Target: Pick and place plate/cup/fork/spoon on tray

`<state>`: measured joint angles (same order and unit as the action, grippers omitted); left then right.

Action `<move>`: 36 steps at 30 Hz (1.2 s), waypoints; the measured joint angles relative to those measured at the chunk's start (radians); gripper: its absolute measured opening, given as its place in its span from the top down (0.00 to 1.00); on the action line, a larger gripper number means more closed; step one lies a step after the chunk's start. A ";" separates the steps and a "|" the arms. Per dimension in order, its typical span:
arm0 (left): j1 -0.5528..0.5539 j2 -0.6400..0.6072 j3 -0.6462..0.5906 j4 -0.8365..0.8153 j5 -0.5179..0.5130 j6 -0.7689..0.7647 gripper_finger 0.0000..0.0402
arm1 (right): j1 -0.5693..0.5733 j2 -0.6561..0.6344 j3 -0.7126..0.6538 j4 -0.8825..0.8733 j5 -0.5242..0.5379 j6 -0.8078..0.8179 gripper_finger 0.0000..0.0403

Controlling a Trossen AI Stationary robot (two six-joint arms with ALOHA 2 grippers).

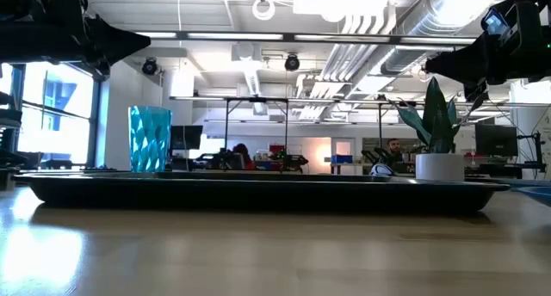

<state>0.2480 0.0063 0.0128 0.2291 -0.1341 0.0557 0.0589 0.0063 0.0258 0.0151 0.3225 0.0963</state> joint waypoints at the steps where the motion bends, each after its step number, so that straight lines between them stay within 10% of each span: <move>1: 0.000 0.000 0.000 0.000 0.000 0.000 0.99 | 0.000 0.000 0.000 0.000 0.000 0.000 1.00; 36: 0.000 0.000 0.000 0.000 0.000 0.000 0.99 | 0.000 0.000 0.000 0.000 0.000 0.000 1.00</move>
<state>0.2481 0.0063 0.0128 0.2287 -0.1341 0.0559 0.0586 0.0066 0.0261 0.0151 0.3225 0.0964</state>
